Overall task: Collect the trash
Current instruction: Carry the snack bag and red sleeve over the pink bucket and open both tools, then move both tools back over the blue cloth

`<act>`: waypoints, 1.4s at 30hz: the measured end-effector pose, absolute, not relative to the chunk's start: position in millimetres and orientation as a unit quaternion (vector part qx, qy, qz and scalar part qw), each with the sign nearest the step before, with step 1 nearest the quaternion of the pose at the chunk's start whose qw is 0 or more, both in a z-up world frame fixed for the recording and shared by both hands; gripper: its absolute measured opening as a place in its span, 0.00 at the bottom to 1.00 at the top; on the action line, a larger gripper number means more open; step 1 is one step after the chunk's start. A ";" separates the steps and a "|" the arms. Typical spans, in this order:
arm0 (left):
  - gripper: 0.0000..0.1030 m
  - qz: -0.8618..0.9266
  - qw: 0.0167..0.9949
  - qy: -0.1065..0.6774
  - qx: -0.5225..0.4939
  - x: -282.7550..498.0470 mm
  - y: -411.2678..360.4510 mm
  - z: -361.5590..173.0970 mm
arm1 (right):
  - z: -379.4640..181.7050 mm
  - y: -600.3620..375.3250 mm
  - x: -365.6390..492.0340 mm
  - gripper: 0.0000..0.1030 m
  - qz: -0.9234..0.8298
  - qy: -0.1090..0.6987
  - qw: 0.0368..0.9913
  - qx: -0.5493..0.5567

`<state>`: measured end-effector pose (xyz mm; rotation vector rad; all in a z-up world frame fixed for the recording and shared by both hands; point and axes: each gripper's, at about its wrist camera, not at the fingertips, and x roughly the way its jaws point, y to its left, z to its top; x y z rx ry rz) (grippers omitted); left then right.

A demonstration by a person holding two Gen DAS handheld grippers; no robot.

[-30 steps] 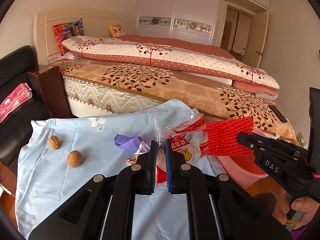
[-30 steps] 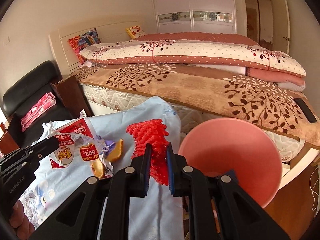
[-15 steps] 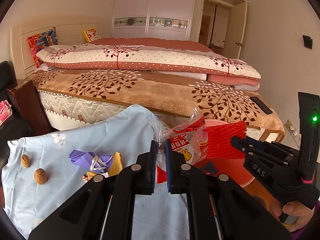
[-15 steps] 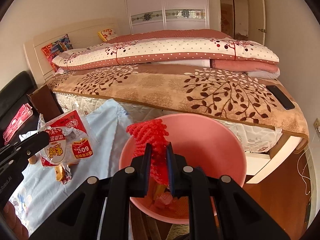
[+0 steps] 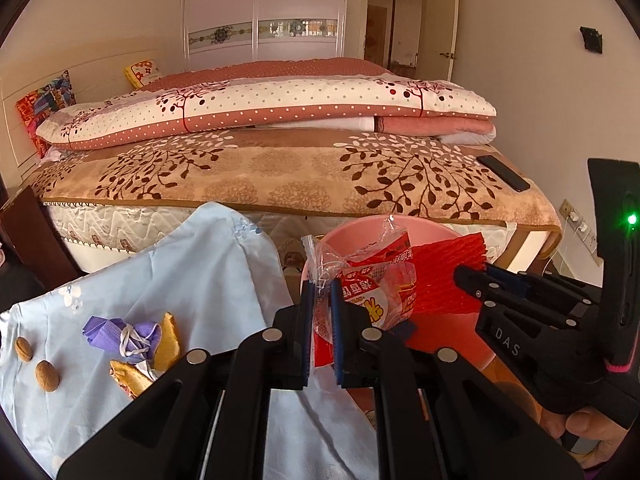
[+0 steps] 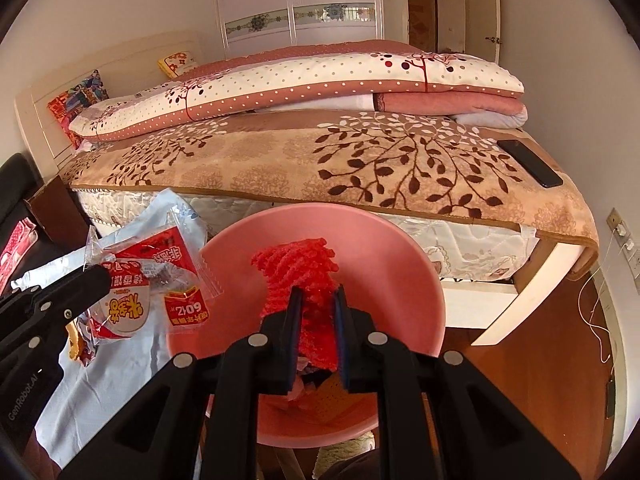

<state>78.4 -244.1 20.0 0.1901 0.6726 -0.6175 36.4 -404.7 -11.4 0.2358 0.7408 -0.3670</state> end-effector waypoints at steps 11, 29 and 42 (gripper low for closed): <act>0.08 -0.304 0.881 0.342 0.123 82.7 -275.7 -3.2 | -26.3 -420.7 35.8 0.16 -0.194 0.375 0.898 0.120; 0.34 -0.334 0.860 0.372 0.103 85.9 -282.9 -9.7 | -35.2 -429.5 36.4 0.29 -0.204 0.383 0.893 0.122; 0.34 -0.335 0.871 0.351 0.081 74.5 -265.4 8.3 | -25.4 -418.4 30.0 0.50 -0.184 0.364 0.904 0.126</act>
